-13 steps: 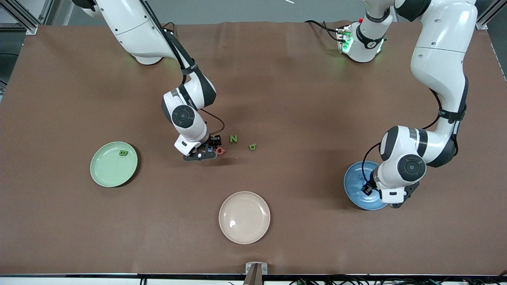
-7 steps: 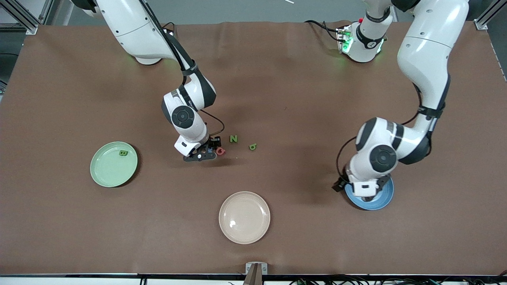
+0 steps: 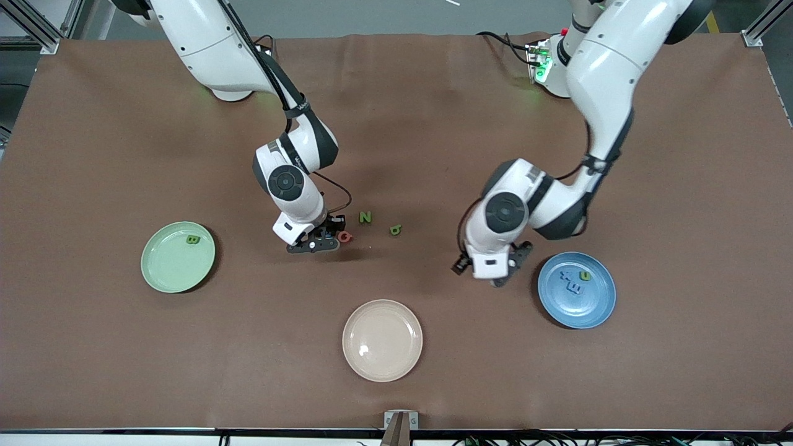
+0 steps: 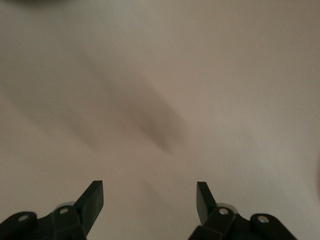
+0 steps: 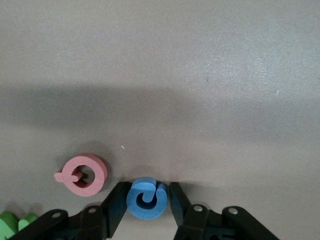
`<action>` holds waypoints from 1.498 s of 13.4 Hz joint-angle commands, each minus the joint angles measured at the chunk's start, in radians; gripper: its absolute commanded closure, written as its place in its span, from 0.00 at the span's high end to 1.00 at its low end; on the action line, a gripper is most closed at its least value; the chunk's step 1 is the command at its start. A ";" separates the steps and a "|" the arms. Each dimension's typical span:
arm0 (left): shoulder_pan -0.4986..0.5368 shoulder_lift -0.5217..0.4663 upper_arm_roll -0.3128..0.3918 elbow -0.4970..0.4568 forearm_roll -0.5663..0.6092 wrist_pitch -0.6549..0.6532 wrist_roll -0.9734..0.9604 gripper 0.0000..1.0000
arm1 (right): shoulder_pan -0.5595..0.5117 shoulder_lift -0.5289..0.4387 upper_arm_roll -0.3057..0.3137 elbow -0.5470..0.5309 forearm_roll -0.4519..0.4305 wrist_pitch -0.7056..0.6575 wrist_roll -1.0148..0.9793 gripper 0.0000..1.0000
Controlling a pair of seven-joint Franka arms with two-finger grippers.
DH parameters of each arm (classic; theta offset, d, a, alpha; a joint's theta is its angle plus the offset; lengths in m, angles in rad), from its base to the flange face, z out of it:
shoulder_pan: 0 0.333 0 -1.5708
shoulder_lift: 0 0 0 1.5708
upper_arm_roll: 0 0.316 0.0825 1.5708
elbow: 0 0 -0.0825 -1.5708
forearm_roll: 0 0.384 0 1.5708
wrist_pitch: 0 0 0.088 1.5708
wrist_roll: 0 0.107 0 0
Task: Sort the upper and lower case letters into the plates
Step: 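Place the blue c on the green plate with the right gripper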
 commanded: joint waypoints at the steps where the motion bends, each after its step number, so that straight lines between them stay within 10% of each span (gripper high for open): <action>1: -0.094 0.061 0.012 0.066 0.005 0.044 -0.029 0.81 | 0.000 0.016 -0.005 -0.007 0.008 0.014 -0.005 0.22; 11: -0.269 0.141 0.037 0.147 0.011 0.083 -0.004 0.64 | -0.335 -0.167 -0.012 -0.018 0.007 -0.194 -0.506 0.15; 20: -0.367 0.141 0.120 0.149 0.010 0.081 -0.010 0.57 | -0.661 -0.150 -0.012 -0.107 0.007 -0.104 -0.932 0.16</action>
